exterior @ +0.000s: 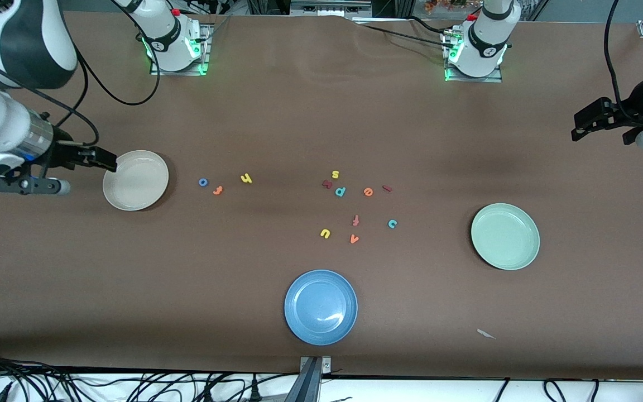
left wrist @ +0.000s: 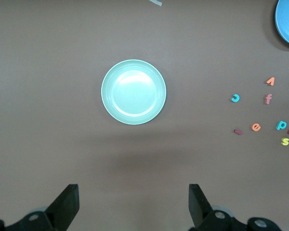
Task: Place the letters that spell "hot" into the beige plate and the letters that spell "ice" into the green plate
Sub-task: 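Move the right gripper toward the blue o while the left gripper reaches letters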
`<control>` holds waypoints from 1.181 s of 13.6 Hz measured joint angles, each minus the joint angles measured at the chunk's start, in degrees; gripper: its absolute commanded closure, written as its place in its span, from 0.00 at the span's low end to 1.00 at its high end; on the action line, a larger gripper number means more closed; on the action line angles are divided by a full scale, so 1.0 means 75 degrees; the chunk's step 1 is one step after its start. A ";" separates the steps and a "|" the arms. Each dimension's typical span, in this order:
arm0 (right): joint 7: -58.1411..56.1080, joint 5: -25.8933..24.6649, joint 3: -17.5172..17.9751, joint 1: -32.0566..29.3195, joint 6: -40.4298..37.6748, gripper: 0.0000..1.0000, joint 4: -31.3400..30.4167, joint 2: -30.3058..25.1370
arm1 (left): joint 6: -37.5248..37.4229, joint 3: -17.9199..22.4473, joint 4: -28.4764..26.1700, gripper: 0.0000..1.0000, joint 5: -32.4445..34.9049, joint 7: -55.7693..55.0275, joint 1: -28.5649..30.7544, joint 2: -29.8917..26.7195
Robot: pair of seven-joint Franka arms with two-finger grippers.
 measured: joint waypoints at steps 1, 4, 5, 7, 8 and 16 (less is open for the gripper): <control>0.0126 0.0000 0.0002 0.0081 0.0130 0.01 -0.0055 0.0103 | 0.0000 0.0000 0.0000 0.00 0.0000 0.0000 0.0000 0.0000; 0.0645 0.0000 0.0018 0.0460 0.0430 0.01 -0.0186 0.0451 | 0.0000 0.0000 0.0000 0.00 0.0000 0.0000 0.0000 0.0000; 0.0723 0.0001 0.0023 0.0570 0.0563 0.01 -0.0202 0.0570 | 0.0001 0.0000 0.0000 0.00 0.0000 0.0000 0.0000 0.0000; 0.0789 0.0001 0.0026 0.0741 0.0714 0.01 -0.0230 0.0795 | 0.0001 0.0000 0.0000 0.00 0.0000 0.0000 0.0000 0.0000; 0.0799 0.0001 0.0027 0.0800 0.0791 0.01 -0.0277 0.0887 | 0.0002 0.0000 0.0000 0.00 0.0000 0.0000 0.0000 0.0000; 0.0813 -0.0001 0.0130 0.1536 0.2922 0.05 -0.2476 0.1125 | 0.1056 -0.0068 -0.0385 0.00 -0.0543 -0.0018 -0.0107 0.0627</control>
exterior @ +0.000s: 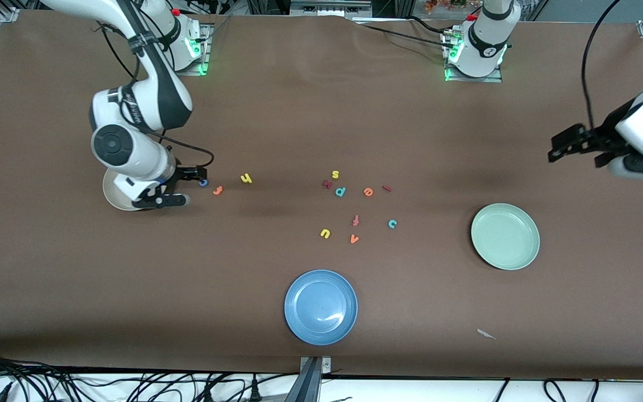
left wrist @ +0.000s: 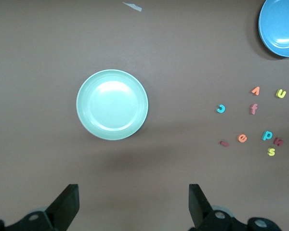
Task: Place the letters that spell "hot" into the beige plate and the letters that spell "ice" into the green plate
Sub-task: 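Move the right gripper toward the blue o while the left gripper reaches letters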
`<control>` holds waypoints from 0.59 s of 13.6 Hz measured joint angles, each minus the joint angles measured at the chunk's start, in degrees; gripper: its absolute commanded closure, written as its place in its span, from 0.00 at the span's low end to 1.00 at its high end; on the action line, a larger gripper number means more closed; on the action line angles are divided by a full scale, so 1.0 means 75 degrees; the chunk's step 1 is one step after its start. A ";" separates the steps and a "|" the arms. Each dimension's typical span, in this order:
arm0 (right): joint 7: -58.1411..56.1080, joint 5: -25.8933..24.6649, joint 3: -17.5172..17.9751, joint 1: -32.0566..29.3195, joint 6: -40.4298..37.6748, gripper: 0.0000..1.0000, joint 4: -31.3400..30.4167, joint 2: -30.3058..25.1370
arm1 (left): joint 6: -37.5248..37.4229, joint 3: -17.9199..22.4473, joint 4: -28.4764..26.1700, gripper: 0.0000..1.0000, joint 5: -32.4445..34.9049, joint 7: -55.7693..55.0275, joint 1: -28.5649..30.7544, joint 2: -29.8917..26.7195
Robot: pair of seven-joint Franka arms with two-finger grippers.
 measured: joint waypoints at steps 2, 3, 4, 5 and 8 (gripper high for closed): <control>-0.0117 -0.0013 0.0000 0.0054 0.0192 0.13 -0.0242 0.0164 | 0.0303 -0.0008 -0.0074 0.00 -0.0014 -0.0240 -0.0182 0.0279; -0.0215 -0.0015 -0.0002 0.0053 0.0223 0.14 -0.0270 0.0245 | 0.0437 -0.0014 -0.0082 0.00 -0.0014 -0.0446 -0.0328 0.0411; -0.0290 -0.0015 -0.0004 0.0052 0.0246 0.17 -0.0276 0.0332 | 0.0628 -0.0021 -0.0096 0.00 -0.0014 -0.0693 -0.0526 0.0564; -0.0320 -0.0015 -0.0004 0.0052 0.0280 0.20 -0.0278 0.0410 | 0.0874 -0.0028 -0.0140 0.00 -0.0014 -0.0937 -0.0731 0.0714; -0.0349 -0.0016 -0.0004 0.0052 0.0603 0.28 -0.0376 0.0598 | 0.1989 -0.0070 -0.0810 0.00 -0.0014 -0.1448 -0.1193 0.0970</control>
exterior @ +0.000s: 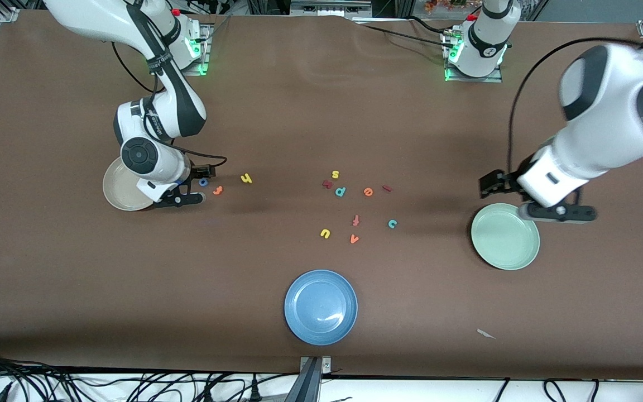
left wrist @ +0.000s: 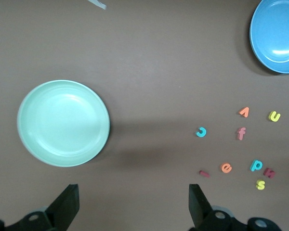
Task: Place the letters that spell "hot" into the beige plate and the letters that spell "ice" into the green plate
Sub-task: 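Move the right gripper toward the blue o while the left gripper reaches letters, then grasp the blue o with the right gripper while the left gripper lowers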
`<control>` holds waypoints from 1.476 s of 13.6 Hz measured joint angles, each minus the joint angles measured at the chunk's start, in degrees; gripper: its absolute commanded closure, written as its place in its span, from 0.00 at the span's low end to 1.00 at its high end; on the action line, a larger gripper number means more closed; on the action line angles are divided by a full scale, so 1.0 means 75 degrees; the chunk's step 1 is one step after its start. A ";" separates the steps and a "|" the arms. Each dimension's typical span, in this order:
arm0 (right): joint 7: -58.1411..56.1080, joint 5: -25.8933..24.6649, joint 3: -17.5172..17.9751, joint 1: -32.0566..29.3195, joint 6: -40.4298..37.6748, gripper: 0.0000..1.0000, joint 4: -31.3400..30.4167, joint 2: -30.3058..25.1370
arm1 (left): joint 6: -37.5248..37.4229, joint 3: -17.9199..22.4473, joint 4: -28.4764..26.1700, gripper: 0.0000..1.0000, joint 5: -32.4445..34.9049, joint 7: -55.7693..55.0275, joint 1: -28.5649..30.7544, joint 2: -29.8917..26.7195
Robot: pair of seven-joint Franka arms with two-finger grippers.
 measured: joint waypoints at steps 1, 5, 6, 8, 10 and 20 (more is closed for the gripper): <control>-0.0002 0.0000 0.0000 0.0000 0.0177 0.28 -0.0089 0.0032 | 0.0387 -0.0014 -0.0334 0.00 0.0000 -0.0112 -0.0126 0.0028; -0.0094 -0.0004 0.0006 0.0010 0.1391 0.33 -0.0705 0.0079 | 0.2097 -0.0032 -0.1628 0.00 0.0005 -0.1131 -0.0840 0.0104; -0.0110 -0.0004 0.0010 0.0028 0.1529 0.35 -0.0793 0.0114 | 0.2475 -0.0036 -0.1900 0.00 0.0059 -0.1453 -0.1062 0.0164; -0.0118 -0.0005 0.0011 0.0085 0.1674 0.43 -0.0879 0.0180 | 0.3131 -0.0053 -0.2329 0.00 0.0475 -0.2377 -0.1539 0.0355; -0.0170 -0.0009 0.0011 0.0096 0.1706 0.46 -0.0888 0.0221 | 0.3562 -0.0077 -0.2481 0.00 0.0647 -0.3141 -0.2008 0.0697; -0.1091 -0.0018 0.0005 0.0096 0.2025 0.50 -0.0896 0.0224 | 0.4683 -0.0095 -0.2276 0.00 0.1133 -0.3977 -0.3019 0.2303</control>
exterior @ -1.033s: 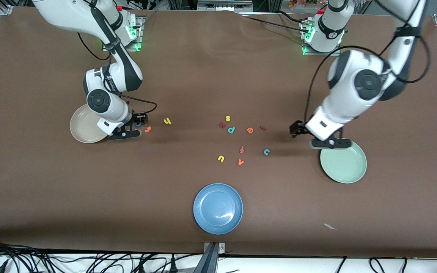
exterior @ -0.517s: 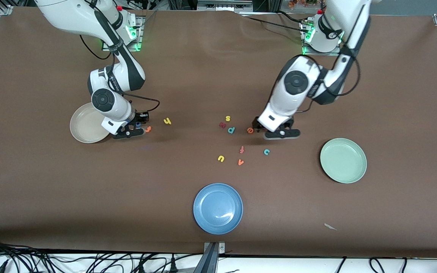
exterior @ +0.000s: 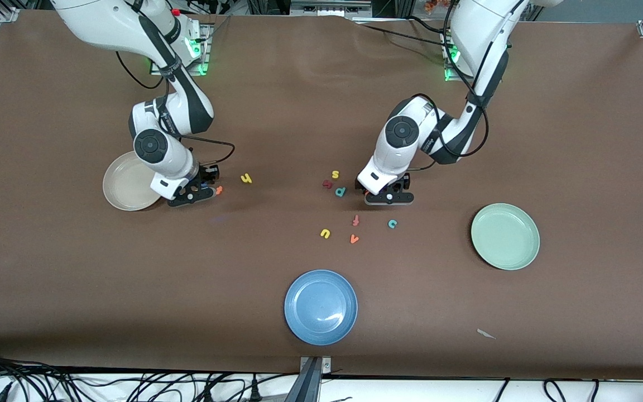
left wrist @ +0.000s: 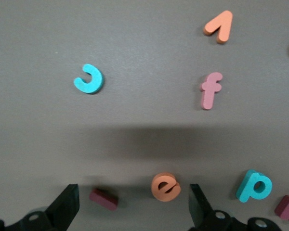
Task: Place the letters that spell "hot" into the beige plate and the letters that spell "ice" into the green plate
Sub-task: 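Grasp the blue o with the right gripper while the left gripper lowers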
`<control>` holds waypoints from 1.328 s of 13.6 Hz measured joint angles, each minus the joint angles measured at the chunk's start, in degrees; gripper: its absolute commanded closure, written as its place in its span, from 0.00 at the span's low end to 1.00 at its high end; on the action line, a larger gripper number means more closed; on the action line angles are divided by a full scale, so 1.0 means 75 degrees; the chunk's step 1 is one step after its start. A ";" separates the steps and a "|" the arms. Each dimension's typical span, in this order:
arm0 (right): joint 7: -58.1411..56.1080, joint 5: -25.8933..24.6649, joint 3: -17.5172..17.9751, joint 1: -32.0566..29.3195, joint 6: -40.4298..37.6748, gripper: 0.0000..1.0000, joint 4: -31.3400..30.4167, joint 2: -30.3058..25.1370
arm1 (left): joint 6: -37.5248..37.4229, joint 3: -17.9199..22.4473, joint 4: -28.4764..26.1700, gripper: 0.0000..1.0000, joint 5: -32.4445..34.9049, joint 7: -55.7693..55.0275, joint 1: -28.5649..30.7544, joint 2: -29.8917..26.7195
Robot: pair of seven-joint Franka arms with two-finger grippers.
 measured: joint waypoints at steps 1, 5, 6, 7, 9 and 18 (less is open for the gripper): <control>-0.0057 0.0000 -0.0004 0.0000 0.0008 0.50 -0.0003 0.0001 | -0.0002 -0.0001 0.0075 0.01 0.0000 -0.0009 -0.0062 0.0076; -0.0289 -0.0001 -0.0047 -0.0002 0.0132 0.50 -0.0051 0.0052 | -0.0008 -0.0001 0.0547 0.07 0.0000 -0.0161 -0.0268 0.0536; -0.0318 -0.0001 -0.0054 -0.0003 0.0201 0.50 -0.0071 0.0090 | -0.0009 -0.0001 0.0603 0.10 0.0000 -0.0163 -0.0280 0.0608; -0.0338 -0.0001 -0.0057 -0.0003 0.0233 0.53 -0.0076 0.0117 | -0.0009 0.0000 0.0625 0.13 0.0000 -0.0164 -0.0281 0.0658; -0.0351 -0.0001 -0.0062 -0.0004 0.0251 0.69 -0.0076 0.0116 | -0.0031 0.0004 0.0633 0.21 0.0000 -0.0166 -0.0281 0.0698; -0.0359 -0.0024 -0.0101 -0.0007 0.0249 0.85 -0.0075 0.0090 | -0.0301 -0.0004 0.0745 0.52 0.0000 -0.0258 -0.0309 0.0701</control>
